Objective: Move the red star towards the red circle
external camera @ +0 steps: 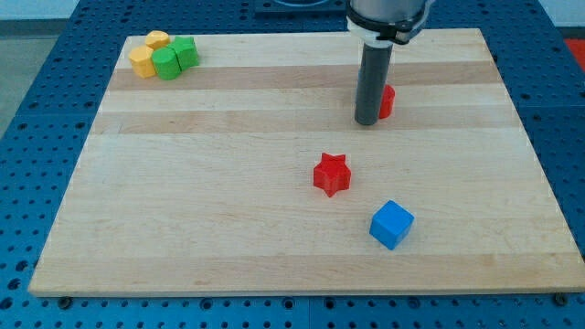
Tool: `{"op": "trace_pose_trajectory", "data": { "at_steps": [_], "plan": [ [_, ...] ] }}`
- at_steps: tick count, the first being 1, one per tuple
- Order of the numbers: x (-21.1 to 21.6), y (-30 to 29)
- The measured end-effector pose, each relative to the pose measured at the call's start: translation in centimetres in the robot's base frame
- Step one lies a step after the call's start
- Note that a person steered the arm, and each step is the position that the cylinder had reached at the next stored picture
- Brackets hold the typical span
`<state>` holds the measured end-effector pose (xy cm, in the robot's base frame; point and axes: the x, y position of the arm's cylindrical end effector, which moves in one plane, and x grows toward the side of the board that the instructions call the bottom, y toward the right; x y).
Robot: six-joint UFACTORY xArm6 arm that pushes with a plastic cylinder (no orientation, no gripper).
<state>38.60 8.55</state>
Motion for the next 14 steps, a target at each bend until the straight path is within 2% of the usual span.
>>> {"op": "trace_pose_trajectory", "data": {
  "at_steps": [2, 4, 6, 7, 9, 14],
  "plan": [
    [0.8, -0.9],
    [3.2, -8.5],
    [9.1, -13.3],
    [12.5, -13.6],
    [13.8, -12.2],
    [8.9, -1.9]
  ]
}}
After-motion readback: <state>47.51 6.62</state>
